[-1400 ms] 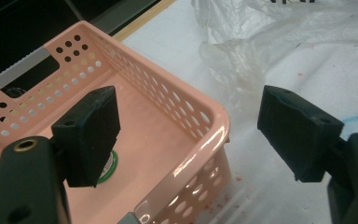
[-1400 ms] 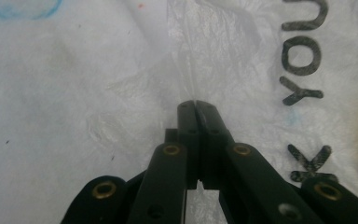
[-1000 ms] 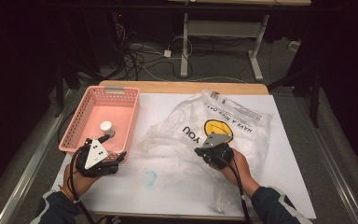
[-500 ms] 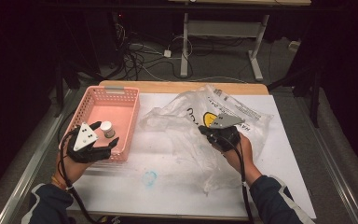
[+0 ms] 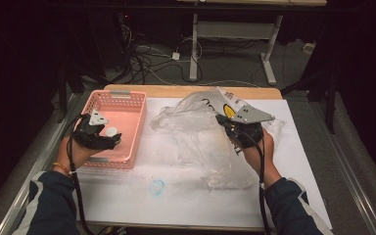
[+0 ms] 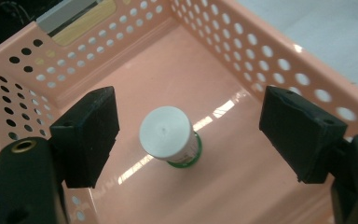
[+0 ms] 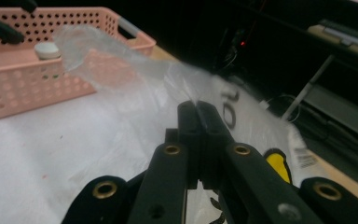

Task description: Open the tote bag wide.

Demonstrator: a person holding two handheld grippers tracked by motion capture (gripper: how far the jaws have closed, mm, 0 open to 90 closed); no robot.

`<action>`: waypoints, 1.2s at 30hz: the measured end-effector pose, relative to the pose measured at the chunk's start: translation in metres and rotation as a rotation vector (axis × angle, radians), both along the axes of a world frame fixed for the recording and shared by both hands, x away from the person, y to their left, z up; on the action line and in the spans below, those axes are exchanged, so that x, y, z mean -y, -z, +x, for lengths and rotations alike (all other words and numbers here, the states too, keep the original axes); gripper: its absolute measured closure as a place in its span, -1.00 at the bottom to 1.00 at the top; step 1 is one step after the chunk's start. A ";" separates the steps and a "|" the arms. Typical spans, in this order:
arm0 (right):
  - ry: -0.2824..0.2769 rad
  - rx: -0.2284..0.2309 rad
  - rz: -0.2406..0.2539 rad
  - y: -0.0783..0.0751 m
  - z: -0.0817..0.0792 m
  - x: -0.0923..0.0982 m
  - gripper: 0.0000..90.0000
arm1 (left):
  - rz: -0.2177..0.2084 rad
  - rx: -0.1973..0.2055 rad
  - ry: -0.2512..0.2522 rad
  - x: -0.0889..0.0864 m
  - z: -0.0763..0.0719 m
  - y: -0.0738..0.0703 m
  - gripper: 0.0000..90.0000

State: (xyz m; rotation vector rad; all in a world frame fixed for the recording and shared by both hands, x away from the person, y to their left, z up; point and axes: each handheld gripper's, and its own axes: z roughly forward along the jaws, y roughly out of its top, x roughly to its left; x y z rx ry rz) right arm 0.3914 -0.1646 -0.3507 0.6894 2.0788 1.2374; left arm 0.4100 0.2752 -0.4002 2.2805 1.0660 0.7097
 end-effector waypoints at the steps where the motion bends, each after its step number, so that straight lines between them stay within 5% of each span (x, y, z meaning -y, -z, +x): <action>1: 0.000 0.007 0.008 -0.003 0.000 0.001 1.00 | 0.012 -0.013 0.006 0.001 0.005 0.002 -0.57; 8: -0.021 0.013 0.018 -0.008 0.002 -0.003 1.00 | 0.063 -0.119 0.034 0.002 0.033 0.015 -0.49; 19: -0.072 -0.004 -0.005 0.002 0.000 -0.006 1.00 | 0.112 -0.285 0.051 -0.009 0.055 0.034 0.01; 28: -0.073 0.002 -0.012 0.002 -0.001 -0.007 1.00 | 0.113 -0.257 0.063 -0.006 0.053 0.032 0.07; 36: -0.061 -0.002 -0.016 0.003 -0.002 -0.002 1.00 | 0.057 -0.114 0.057 0.001 0.045 0.019 0.07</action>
